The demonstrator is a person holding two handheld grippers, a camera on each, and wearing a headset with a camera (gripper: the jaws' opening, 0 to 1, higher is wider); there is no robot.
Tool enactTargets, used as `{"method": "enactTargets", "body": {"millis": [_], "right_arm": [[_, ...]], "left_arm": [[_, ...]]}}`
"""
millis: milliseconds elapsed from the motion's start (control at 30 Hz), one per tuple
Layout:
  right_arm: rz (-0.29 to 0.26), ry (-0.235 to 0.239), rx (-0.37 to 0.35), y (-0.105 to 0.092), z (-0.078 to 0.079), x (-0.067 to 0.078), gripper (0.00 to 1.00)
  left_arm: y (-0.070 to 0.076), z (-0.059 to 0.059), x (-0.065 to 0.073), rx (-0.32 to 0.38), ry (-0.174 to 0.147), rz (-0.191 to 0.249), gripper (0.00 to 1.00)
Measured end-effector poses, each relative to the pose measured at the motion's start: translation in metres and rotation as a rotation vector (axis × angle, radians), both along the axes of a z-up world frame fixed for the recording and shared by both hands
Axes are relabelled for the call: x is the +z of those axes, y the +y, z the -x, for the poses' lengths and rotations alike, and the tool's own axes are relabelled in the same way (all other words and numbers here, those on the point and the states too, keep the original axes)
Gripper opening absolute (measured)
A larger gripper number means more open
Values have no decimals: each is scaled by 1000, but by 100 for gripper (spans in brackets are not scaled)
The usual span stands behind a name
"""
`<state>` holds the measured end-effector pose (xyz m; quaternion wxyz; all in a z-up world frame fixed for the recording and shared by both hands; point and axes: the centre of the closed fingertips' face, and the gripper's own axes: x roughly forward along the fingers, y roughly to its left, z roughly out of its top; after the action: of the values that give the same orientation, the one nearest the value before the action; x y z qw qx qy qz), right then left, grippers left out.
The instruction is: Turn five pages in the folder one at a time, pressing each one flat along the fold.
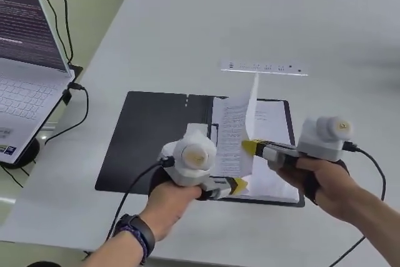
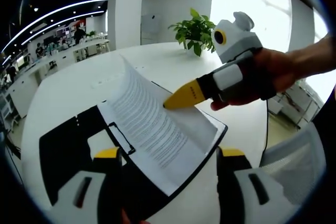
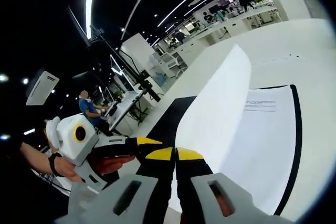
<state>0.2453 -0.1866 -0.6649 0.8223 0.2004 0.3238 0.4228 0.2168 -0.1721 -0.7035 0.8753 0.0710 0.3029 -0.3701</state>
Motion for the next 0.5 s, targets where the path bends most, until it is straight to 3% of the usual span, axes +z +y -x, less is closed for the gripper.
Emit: {"method": "enactTargets", "body": {"millis": [500], "right_arm": [[-31, -10, 78, 50, -1, 8, 0]], "left_arm": [[47, 4, 4, 86, -7, 0, 73]]}}
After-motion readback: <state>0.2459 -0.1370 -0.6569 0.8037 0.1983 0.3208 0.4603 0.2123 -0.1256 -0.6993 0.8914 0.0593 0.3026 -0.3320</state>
